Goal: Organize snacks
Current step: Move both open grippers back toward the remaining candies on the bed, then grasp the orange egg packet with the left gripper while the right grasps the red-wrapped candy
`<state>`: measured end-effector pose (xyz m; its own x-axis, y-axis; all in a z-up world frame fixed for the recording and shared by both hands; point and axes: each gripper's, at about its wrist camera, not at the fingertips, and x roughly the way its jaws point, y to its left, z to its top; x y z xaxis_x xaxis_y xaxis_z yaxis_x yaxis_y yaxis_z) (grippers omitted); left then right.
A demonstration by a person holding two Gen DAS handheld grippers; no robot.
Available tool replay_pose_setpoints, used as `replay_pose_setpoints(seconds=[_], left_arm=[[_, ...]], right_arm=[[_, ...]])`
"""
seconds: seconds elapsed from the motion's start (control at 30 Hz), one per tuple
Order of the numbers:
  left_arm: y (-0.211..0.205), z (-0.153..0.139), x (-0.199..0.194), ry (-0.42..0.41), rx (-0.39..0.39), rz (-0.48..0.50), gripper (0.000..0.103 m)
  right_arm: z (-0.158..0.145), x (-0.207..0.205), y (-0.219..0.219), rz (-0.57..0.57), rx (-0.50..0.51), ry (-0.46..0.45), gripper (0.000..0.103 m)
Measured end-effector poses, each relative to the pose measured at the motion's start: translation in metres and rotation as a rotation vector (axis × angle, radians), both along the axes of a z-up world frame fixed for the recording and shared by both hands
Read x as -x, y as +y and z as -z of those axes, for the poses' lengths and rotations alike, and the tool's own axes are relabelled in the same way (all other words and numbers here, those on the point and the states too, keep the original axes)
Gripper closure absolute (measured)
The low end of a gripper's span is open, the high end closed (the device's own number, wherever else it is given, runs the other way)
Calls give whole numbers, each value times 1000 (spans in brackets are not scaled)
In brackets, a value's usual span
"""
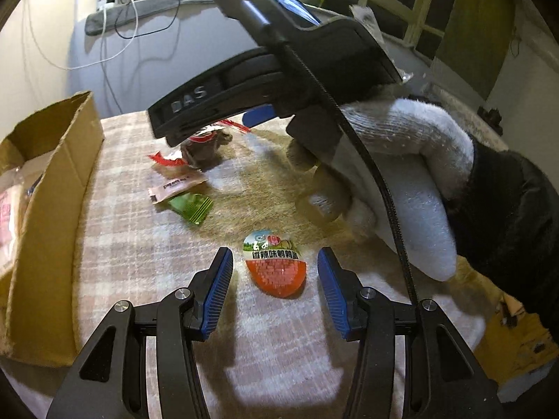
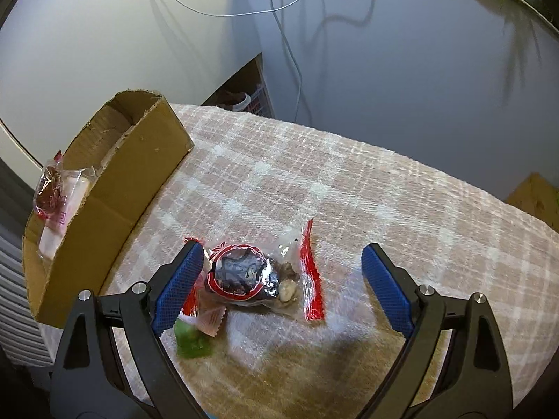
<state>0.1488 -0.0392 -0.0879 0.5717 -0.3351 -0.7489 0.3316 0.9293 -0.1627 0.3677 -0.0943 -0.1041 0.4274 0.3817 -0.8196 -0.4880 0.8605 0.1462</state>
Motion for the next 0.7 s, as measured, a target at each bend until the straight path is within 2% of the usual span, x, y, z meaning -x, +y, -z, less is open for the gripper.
replay_pose_setpoints(seconds=[0.17,0.23,0.3,0.33,0.4,0.57,0.7], left_arm=[[-8,3,-6,16,-30,5,54],[-9,5,-6,22,-41,2,58],[-12,6,-7,25,-50,4,67],[-13,6,-7,21,-58,5,67],[-16,6,-7,16,-70,10,67],[-17,6,-11,12,-79,7,69],[-16,5,-11,15,-68,2,69]], right_arm=[[4,1,6,-26,11,-4,9],[4,1,7,-30,11,-7,9],[5,1,6,-32,6,-5,9],[5,1,6,-33,4,-3,9],[4,3,6,-41,-2,0,15],[0,10,11,-78,-37,19,48],[-3,15,13,-83,-34,6,53]])
